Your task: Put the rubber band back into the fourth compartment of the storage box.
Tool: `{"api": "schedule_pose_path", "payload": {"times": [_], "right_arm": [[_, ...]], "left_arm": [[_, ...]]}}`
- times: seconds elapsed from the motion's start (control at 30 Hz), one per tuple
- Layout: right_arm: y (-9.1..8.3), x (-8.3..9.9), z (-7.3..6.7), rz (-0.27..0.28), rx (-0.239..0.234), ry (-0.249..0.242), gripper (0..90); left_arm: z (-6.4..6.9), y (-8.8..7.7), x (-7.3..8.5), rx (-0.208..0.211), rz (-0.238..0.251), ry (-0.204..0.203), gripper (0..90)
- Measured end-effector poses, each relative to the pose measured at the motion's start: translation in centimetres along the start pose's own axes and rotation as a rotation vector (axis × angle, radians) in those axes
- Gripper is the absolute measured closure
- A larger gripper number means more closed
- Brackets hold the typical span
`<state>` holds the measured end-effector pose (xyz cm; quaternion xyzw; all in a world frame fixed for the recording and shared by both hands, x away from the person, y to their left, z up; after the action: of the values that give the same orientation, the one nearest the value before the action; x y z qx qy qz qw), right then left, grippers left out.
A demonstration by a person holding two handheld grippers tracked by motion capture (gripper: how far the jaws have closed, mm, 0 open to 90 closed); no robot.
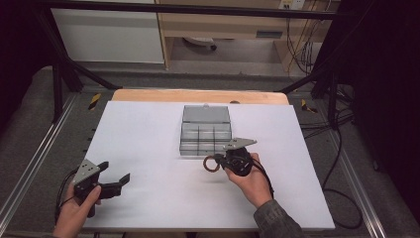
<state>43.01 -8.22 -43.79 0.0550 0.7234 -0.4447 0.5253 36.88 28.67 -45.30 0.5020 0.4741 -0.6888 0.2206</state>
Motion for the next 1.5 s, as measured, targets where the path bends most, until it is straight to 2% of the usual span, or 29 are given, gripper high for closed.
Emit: {"api": "schedule_pose_path", "payload": {"times": [0.57, 1.03, 1.5], "right_arm": [[-0.5, -4.3, 1.1, 0.054, 0.028, -0.015, 86.2], [0.1, -6.1, 2.0, 0.081, 0.050, -0.004, 86.2], [0.0, -8.1, 2.4, 0.113, 0.070, -0.018, 86.2]], "left_arm": [[0.0, 0.1, 0.1, 0.002, -0.004, -0.003, 6.6], [0.0, 0.1, 0.1, 0.007, -0.007, -0.009, 6.7], [0.0, 0.1, 0.1, 0.011, -0.007, -0.014, 6.7]]}}
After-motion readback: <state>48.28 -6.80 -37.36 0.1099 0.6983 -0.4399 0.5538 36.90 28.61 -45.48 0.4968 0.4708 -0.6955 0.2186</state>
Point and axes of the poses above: each handheld gripper's, and its own axes: y roughly forward along the jaws, x roughly out of its underside, z roughly to its right, the point moved 6 cm from there along y, roughly forward along the jaws, and after that the axes turned 2 degrees about z, right-handed, at the moved point
